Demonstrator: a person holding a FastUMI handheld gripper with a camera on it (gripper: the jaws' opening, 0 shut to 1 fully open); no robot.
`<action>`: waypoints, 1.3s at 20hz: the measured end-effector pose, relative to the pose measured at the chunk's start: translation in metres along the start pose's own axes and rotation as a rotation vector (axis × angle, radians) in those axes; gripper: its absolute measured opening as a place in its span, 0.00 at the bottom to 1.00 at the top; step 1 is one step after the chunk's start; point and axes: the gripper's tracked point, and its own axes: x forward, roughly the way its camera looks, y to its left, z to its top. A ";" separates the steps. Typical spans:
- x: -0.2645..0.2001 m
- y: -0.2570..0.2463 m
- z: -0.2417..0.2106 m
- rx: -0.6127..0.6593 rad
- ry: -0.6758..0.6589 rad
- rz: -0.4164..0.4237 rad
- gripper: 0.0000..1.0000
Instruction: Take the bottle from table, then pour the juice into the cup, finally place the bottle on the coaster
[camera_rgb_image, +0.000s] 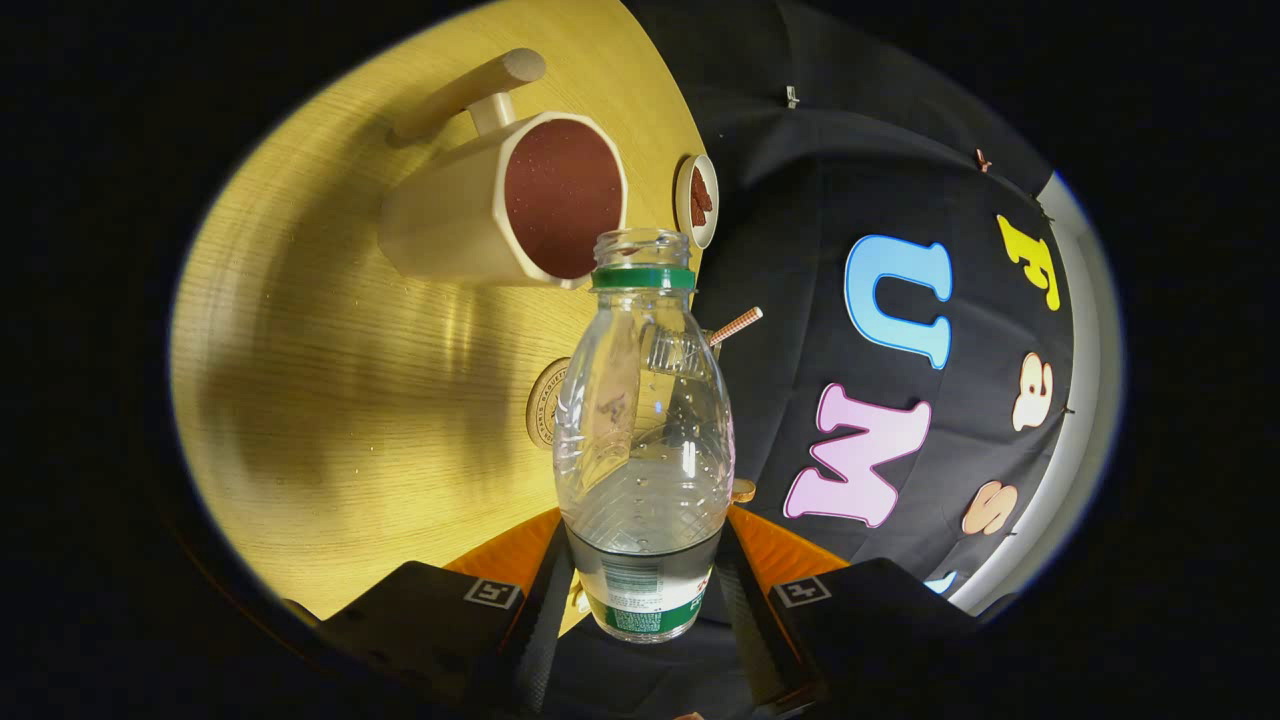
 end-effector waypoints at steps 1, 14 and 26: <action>0.001 -0.002 0.000 -0.014 0.000 -0.003 0.76; 0.003 -0.012 0.004 -0.095 -0.020 -0.034 0.76; 0.003 -0.026 0.006 -0.166 -0.031 -0.071 0.76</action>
